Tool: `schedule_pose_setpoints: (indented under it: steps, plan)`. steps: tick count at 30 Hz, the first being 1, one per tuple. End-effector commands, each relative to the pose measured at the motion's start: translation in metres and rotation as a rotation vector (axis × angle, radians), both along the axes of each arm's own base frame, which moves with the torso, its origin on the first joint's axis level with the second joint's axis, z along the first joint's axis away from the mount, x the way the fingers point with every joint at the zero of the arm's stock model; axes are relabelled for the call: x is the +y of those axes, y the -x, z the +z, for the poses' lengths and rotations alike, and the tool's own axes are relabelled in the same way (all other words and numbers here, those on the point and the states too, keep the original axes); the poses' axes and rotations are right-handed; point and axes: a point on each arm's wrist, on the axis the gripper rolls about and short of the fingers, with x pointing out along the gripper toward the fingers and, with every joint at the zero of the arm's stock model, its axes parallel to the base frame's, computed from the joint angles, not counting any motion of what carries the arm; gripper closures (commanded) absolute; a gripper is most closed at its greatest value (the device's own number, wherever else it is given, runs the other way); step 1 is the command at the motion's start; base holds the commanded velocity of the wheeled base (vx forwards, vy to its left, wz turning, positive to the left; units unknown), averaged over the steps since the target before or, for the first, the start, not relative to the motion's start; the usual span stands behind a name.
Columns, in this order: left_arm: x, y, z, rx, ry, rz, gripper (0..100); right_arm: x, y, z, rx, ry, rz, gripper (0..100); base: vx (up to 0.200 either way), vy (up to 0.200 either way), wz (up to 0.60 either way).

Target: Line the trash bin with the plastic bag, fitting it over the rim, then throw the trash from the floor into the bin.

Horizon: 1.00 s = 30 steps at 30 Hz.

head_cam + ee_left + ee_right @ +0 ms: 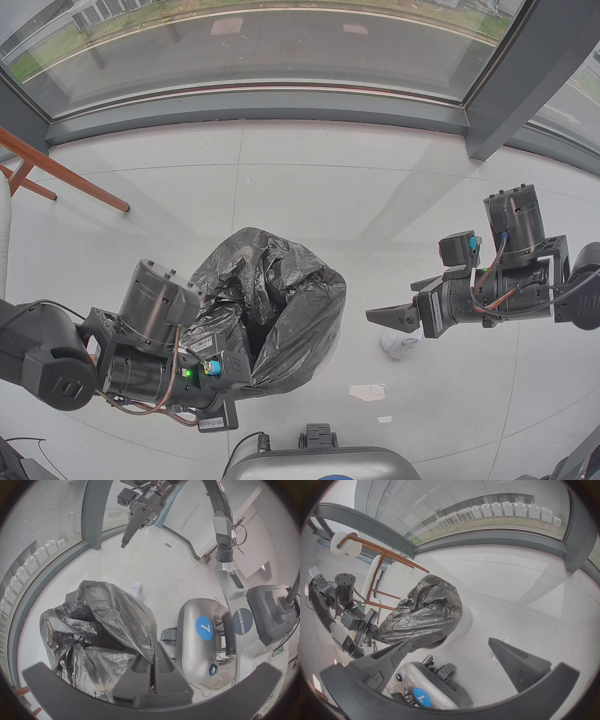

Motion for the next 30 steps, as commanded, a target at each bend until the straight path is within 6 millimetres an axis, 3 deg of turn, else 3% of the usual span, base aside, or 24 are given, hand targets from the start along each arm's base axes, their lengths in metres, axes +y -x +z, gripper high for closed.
schedule_pose_setpoints:
  steps: [1,8,24,25,30]
  plan:
    - [0.001,0.015,-0.010,0.029,-0.030,-0.034,100,0.000,0.002,0.000,-0.002,0.005,-0.003,0,0.000,0.000,0.00]
    - [-0.001,0.034,-0.033,0.076,-0.122,-0.061,100,-0.002,0.005,-0.001,0.001,0.006,-0.002,0,0.000,0.000,0.00]
    - [-0.014,0.020,-0.060,0.013,-0.151,-0.017,100,-0.002,0.006,-0.001,-0.003,0.013,-0.012,0,0.000,0.000,0.00]
    - [-0.014,0.020,-0.061,0.011,-0.156,-0.011,0,-0.003,0.006,-0.001,-0.005,0.018,-0.020,0,0.000,0.000,0.00]
    - [-0.015,0.021,-0.060,0.013,-0.148,-0.005,0,-0.003,0.007,-0.003,-0.001,0.023,-0.024,0,0.000,0.000,0.00]
